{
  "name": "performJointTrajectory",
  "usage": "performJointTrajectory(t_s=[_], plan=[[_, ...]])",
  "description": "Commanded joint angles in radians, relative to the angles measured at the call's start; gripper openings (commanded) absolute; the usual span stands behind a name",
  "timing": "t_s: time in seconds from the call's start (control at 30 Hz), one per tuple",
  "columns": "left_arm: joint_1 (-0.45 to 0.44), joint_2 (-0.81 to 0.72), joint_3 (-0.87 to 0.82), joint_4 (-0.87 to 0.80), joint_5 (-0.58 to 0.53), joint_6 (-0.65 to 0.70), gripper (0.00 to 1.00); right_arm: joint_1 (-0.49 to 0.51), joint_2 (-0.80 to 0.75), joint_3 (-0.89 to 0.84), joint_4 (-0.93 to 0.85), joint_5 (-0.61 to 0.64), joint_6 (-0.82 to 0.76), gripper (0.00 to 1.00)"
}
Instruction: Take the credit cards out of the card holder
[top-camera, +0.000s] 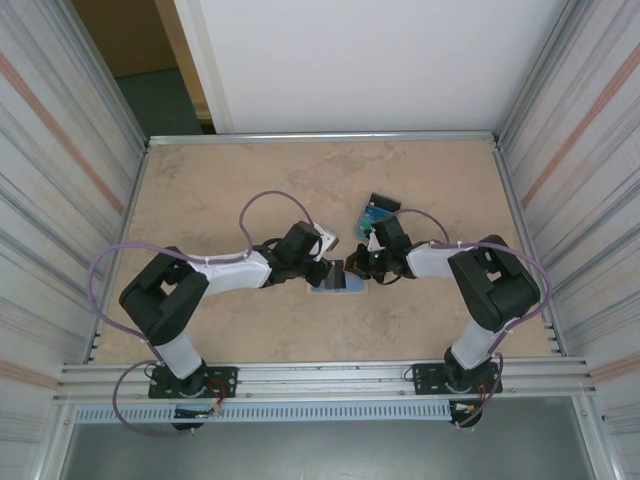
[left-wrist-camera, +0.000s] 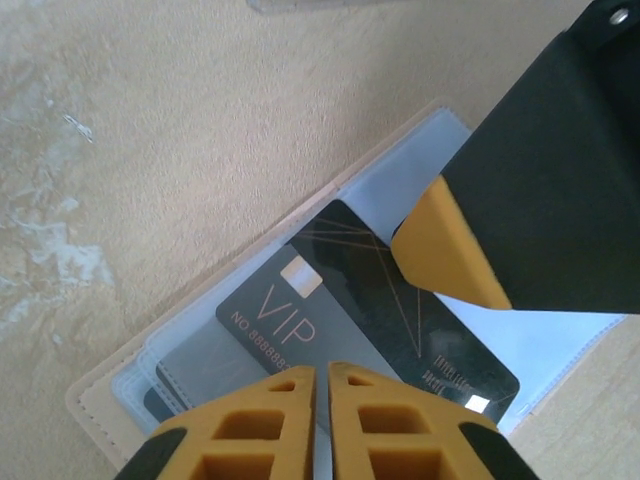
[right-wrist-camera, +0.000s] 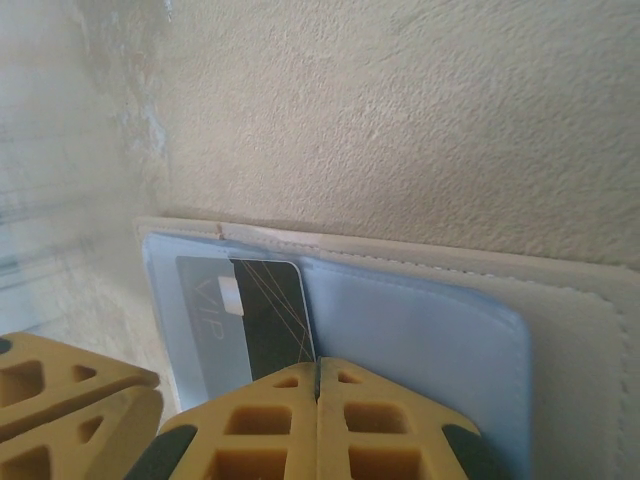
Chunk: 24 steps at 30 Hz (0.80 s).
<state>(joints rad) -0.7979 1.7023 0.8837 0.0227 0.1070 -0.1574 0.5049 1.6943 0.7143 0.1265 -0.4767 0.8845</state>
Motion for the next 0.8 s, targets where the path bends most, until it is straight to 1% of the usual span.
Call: performJointTrajectory(t_s=[0.0,0.2,0.27,0.33,0.4,0.43,0.77], plan=[[0.0,0.023,0.03,-0.007,0.018,0.0,0.09,0.009,-0.036,-0.019,-0.024,0.031,0.027,0.0],[0.0,0.051,0.04,-0.025,0.024,-0.002,0.08,0.013,-0.044,-0.032,-0.003,0.024,0.036,0.0],[0.0,0.057,0.043,-0.039,0.017,-0.003,0.07,0.015,-0.045,-0.043,0.019,0.012,0.04,0.09],[0.0,0.06,0.043,-0.05,0.016,-0.007,0.06,0.011,-0.041,-0.056,0.057,-0.009,0.049,0.21],[0.0,0.061,0.04,-0.057,0.02,-0.015,0.05,0.011,-0.036,-0.068,0.089,-0.025,0.06,0.28],[0.0,0.063,0.04,-0.059,0.025,-0.018,0.04,0.011,-0.033,-0.071,0.098,-0.031,0.065,0.3],[0.003,0.076,0.023,-0.069,0.042,-0.041,0.01,0.006,0.002,-0.079,0.101,-0.044,0.085,0.29]])
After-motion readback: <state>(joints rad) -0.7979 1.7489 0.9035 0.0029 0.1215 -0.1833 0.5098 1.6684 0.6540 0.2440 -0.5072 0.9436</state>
